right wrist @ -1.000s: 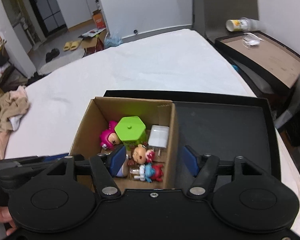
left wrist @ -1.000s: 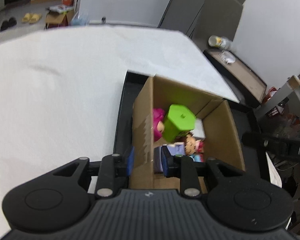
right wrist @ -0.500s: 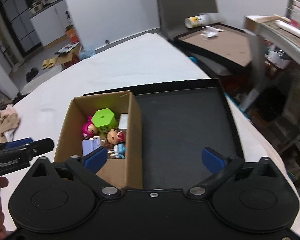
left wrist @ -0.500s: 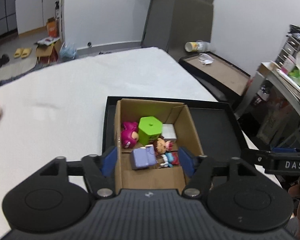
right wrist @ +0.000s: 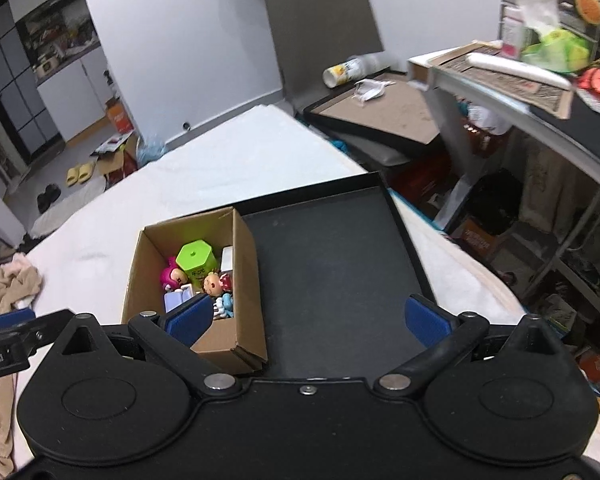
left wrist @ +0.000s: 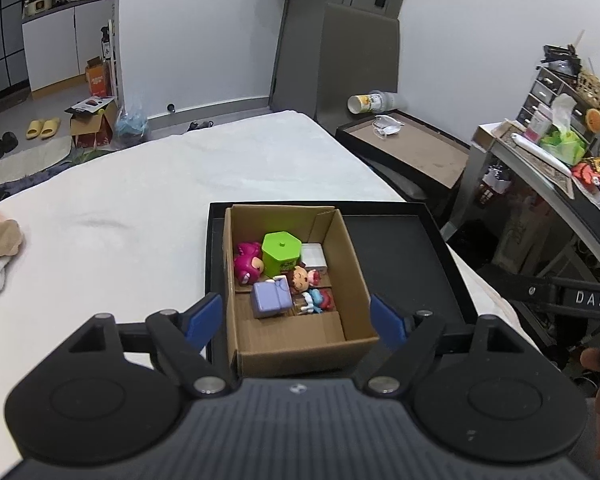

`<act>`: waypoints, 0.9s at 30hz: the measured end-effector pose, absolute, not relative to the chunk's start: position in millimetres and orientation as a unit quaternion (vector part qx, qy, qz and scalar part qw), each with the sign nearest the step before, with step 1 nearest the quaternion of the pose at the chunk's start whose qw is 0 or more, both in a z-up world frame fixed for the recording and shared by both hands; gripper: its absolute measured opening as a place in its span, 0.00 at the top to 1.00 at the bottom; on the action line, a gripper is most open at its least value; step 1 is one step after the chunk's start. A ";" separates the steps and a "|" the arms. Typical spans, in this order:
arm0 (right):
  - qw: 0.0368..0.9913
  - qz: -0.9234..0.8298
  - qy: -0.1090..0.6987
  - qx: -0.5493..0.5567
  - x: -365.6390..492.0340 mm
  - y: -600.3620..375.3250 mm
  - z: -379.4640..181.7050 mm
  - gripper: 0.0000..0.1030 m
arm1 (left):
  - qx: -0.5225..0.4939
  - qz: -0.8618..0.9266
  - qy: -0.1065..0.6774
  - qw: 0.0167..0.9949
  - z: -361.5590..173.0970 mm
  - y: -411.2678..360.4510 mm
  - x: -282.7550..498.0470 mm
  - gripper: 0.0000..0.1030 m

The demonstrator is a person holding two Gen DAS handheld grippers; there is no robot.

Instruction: Organize rigid objects

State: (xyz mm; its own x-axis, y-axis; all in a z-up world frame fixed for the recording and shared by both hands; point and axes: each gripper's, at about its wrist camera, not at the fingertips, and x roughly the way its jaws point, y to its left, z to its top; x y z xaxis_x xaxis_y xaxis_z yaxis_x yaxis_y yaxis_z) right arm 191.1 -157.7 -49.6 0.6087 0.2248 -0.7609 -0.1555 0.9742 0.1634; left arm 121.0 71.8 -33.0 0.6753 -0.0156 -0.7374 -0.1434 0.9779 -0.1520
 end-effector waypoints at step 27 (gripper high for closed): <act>0.919 0.100 0.376 0.056 87.5 -199.6 2.6 0.00 | -0.098 0.059 0.360 0.926 25.1 34.0 10.0 0.11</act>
